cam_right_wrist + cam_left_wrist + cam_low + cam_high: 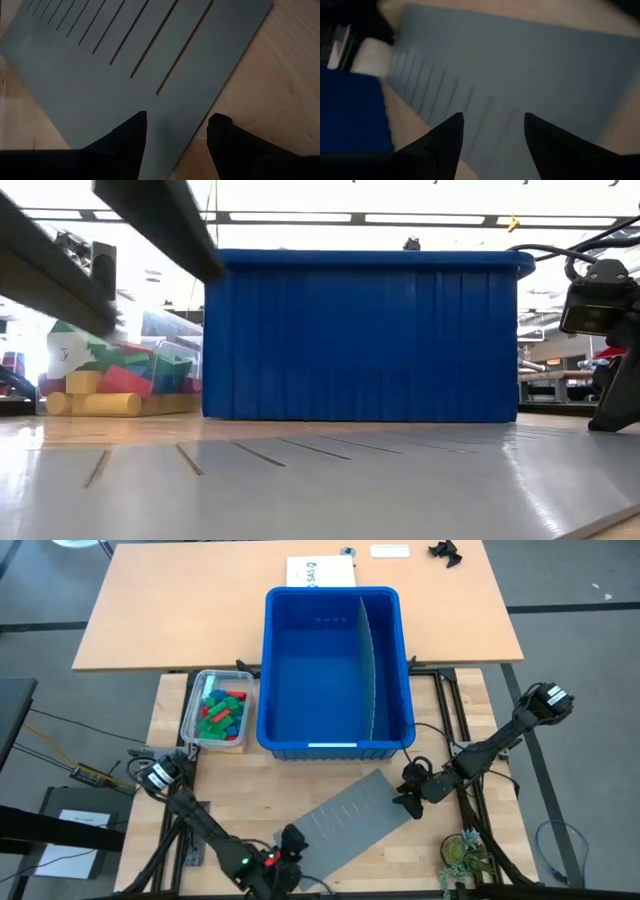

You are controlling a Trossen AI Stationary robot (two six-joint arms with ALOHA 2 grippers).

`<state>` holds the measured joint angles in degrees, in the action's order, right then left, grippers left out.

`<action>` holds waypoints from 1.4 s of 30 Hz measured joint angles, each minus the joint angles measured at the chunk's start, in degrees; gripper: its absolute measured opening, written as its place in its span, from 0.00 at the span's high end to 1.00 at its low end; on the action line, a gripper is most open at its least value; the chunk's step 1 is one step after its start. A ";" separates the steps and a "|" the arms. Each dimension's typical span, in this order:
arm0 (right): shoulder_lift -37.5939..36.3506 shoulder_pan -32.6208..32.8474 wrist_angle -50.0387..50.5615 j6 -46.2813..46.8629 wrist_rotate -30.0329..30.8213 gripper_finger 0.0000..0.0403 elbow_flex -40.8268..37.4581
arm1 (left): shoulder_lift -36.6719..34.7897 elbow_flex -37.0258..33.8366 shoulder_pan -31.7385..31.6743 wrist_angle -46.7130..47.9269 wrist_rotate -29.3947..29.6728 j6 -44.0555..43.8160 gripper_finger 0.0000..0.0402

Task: Sort blocks
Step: Assemble the blue bin using bin divider

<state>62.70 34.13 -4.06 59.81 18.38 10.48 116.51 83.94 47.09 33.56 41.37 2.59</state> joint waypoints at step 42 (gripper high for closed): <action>6.45 0.09 -5.81 0.88 1.94 0.52 0.02 | 9.20 -0.58 -1.33 -5.11 -1.81 12.07 0.46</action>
<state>69.14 34.22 -9.87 60.68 20.31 10.50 125.71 83.36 45.76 28.45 39.56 14.66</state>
